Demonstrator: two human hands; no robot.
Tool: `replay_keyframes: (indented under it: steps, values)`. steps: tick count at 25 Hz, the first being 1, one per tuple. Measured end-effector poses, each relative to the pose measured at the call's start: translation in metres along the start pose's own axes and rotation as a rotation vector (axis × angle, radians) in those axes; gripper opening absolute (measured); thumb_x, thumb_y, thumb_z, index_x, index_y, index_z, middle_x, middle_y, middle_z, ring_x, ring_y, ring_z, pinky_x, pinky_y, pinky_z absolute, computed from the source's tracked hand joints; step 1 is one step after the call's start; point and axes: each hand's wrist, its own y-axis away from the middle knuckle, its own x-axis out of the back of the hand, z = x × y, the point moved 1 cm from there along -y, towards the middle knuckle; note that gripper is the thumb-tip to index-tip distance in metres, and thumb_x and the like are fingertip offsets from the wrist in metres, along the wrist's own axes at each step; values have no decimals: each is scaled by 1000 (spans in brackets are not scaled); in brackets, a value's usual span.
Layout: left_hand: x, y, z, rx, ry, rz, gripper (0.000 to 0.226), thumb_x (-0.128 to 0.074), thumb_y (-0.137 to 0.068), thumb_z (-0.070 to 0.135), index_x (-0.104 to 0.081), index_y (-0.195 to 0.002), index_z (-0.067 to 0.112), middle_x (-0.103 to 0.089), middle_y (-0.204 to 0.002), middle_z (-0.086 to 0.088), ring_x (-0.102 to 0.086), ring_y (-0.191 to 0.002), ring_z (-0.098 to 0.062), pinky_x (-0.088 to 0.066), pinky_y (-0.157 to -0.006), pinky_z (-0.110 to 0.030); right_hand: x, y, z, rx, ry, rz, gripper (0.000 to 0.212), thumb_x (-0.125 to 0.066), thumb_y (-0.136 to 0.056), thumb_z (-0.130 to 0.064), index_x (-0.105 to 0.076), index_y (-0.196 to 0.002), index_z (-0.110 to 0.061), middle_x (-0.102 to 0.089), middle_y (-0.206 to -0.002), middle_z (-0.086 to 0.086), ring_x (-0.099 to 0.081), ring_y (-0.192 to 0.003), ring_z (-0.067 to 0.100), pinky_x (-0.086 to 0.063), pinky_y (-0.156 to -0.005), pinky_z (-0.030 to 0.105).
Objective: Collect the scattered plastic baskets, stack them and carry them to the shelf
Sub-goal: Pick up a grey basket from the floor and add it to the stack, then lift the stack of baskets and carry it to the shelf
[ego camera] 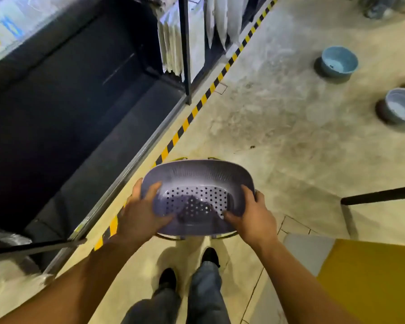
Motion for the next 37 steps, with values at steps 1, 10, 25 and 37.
replay_keyframes:
  steps: [1, 10, 25, 37]
  values:
    - [-18, -13, -8, 22, 35, -19, 102, -64, -66, 76, -31, -154, 34, -14, -164, -6, -37, -139, -35, -45, -103, -45, -13, -18, 6, -5, -13, -16, 88, -65, -79, -66, -19, -149, -39, -32, -152, 0, -66, -99, 30, -57, -76, 42]
    - [-141, -90, -81, -29, 146, -91, 112, -89, -66, 42, -21, -153, 42, 8, -164, 11, -22, -147, -31, -41, -105, -43, -137, -97, 40, -56, -45, -78, 92, -74, -78, -57, -20, -149, -38, -19, -159, -1, -64, -108, 31, -56, -88, 41]
    - [-96, -55, -61, -152, -187, -89, 90, -58, -85, 68, -15, -157, 36, 1, -167, -2, -23, -145, -34, -32, -108, -46, -102, -46, 14, 23, 185, -67, 85, -54, -89, -64, -10, -156, -37, -5, -166, 2, -23, -147, 29, -45, -103, 46]
    - [206, 99, 56, -413, -296, 261, 75, -46, -89, 69, -30, -152, 34, -29, -161, -4, -27, -146, -32, -28, -112, -51, 166, 165, -140, 225, 269, 354, 68, -50, -92, -59, -40, -148, -22, -44, -151, 7, -46, -132, 29, -46, -97, 44]
